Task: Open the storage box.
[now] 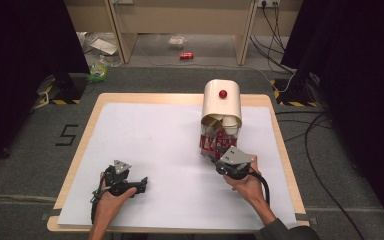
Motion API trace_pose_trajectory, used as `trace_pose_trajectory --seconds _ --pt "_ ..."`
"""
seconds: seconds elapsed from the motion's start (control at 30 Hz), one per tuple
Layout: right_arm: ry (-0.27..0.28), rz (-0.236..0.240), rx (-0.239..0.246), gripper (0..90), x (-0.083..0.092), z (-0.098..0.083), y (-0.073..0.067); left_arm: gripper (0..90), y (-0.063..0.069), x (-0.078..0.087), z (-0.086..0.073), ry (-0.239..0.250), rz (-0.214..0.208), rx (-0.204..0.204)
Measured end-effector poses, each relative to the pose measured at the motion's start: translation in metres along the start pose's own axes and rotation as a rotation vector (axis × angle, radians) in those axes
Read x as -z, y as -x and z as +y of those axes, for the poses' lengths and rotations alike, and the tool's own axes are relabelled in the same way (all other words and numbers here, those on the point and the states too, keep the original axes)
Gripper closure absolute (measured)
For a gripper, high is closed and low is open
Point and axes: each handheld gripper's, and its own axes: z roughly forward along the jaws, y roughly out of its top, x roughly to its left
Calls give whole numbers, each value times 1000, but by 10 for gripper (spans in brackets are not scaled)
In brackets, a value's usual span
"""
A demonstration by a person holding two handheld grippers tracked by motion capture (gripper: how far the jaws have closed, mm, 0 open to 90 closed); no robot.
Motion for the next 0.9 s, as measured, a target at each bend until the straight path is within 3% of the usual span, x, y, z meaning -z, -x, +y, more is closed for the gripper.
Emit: trace_pose_trajectory --seconds 0.9 --pt "-30 84 -22 610 18 -10 -15 3 0 0 0 1 -1 1"
